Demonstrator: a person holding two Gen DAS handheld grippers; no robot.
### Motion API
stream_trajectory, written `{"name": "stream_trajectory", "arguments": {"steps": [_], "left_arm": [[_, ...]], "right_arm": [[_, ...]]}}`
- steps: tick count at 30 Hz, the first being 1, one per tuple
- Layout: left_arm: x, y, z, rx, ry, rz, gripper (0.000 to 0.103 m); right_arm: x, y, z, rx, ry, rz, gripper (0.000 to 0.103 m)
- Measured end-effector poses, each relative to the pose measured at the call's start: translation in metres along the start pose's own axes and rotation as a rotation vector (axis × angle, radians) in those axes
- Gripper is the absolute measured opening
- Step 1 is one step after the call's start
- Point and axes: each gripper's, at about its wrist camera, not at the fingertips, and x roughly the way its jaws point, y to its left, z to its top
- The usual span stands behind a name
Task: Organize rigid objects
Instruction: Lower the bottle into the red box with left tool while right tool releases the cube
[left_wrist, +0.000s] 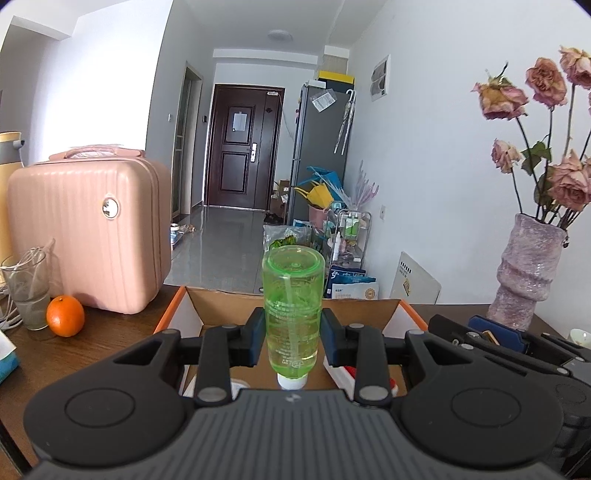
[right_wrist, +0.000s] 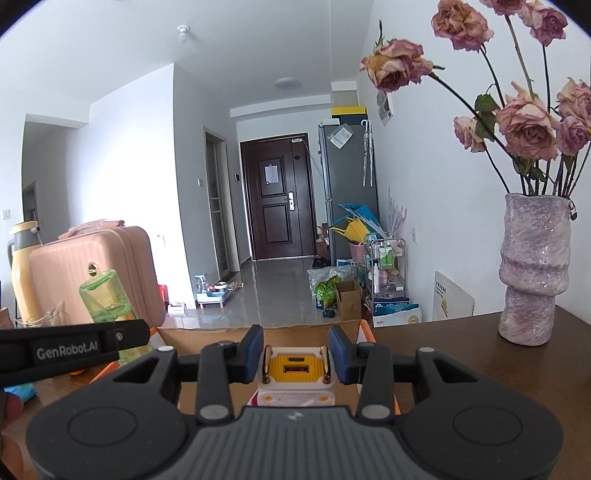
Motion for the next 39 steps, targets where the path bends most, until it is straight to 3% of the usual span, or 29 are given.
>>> {"name": "stream_trajectory", "arguments": {"steps": [22, 26, 27, 28, 29, 30, 31, 32, 36, 39], "left_arm": [[0.065, 0.01, 0.004, 0.022, 0.049, 0.042, 0.032], [0.069, 0.01, 0.001, 0.041, 0.079, 0.017, 0.032], [0.069, 0.009, 0.001, 0.046, 0.08, 0.02, 0.035], [0.068, 0.009, 0.001, 0.051, 0.079, 0.028, 0.048], [0.067, 0.01, 0.001, 0.048, 0.077, 0.033, 0.057], [0.066, 0.013, 0.001, 0.038, 0.071, 0.038, 0.079], [0.063, 0.015, 0.002, 0.024, 0.063, 0.055, 0.096], [0.061, 0.017, 0.003, 0.016, 0.051, 0.07, 0.1], [0.056, 0.026, 0.006, 0.001, 0.037, 0.089, 0.103], [0.056, 0.03, 0.006, -0.007, 0.041, 0.106, 0.103]], "right_arm": [[0.068, -0.005, -0.001, -0.018, 0.101, -0.01, 0.038], [0.071, -0.007, -0.004, -0.016, 0.142, 0.004, 0.038], [0.072, -0.009, -0.004, -0.014, 0.158, 0.006, 0.038], [0.073, -0.009, -0.004, -0.012, 0.172, 0.002, 0.04], [0.074, -0.01, -0.004, -0.011, 0.179, -0.005, 0.052], [0.074, -0.011, -0.005, -0.007, 0.187, -0.011, 0.062], [0.074, -0.011, -0.006, -0.001, 0.189, -0.017, 0.082], [0.073, -0.011, -0.006, 0.0, 0.184, -0.025, 0.094], [0.07, -0.007, -0.006, -0.015, 0.181, -0.035, 0.102], [0.067, -0.005, -0.006, -0.025, 0.177, -0.028, 0.103]]}}
